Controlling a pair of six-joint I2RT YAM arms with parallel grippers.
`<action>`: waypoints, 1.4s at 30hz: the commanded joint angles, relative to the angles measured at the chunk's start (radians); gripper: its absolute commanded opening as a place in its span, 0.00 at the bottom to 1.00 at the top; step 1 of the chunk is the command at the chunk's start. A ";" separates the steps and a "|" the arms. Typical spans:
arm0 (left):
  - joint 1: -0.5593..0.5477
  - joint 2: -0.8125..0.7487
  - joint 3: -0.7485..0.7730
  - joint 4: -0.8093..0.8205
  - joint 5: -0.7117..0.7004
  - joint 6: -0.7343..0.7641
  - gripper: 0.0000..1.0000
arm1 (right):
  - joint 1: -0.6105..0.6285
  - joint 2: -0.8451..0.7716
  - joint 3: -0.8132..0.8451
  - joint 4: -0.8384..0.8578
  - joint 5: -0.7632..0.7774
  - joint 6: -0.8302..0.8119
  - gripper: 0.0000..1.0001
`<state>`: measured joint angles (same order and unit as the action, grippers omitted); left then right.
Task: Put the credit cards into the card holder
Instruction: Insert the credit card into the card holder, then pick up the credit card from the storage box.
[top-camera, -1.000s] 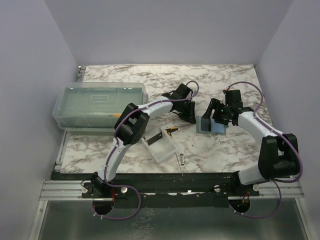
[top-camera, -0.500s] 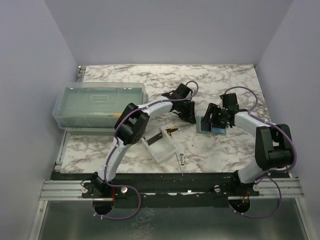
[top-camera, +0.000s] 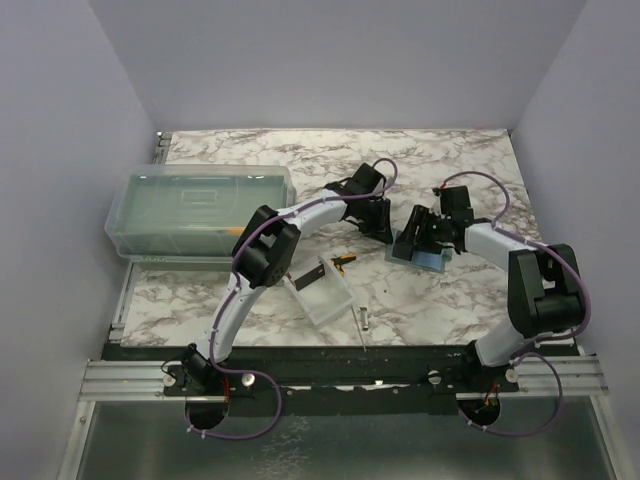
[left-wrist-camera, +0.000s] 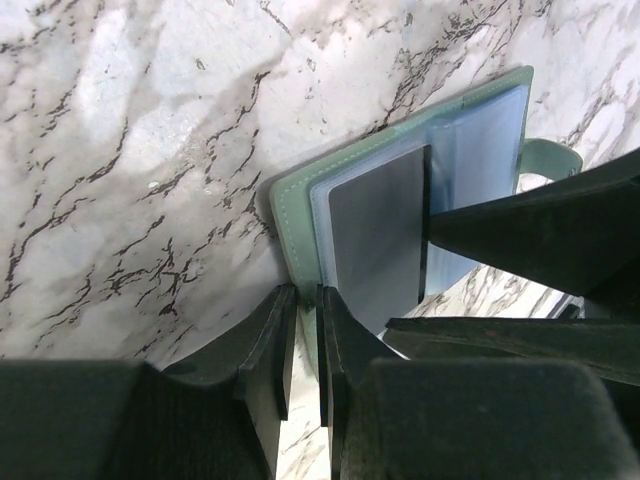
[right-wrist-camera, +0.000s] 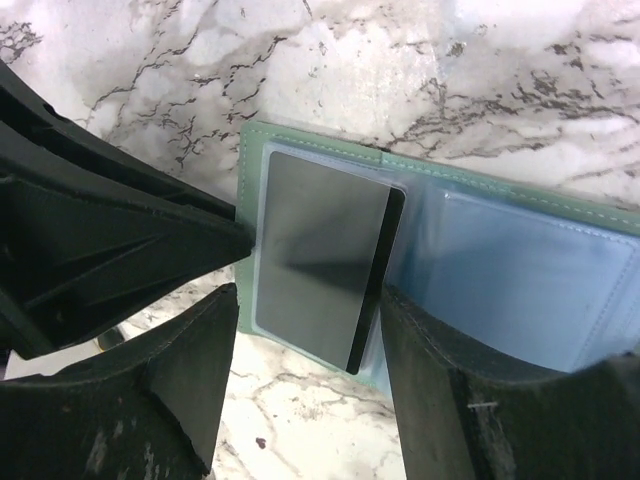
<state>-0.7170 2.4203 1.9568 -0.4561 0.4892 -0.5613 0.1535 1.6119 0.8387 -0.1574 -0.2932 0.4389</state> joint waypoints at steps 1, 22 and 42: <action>-0.001 -0.018 0.035 -0.084 -0.049 0.046 0.23 | -0.018 -0.094 0.025 -0.079 0.068 0.009 0.64; -0.123 -0.897 -0.557 -0.455 -0.524 0.292 0.75 | -0.019 -0.419 -0.075 -0.191 -0.068 -0.111 0.78; -0.222 -0.786 -0.701 -0.369 -0.839 0.364 0.62 | -0.019 -0.469 -0.104 -0.206 -0.062 -0.103 0.77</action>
<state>-0.9173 1.5799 1.2472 -0.8490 -0.2760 -0.2504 0.1402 1.1637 0.7414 -0.3466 -0.3542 0.3458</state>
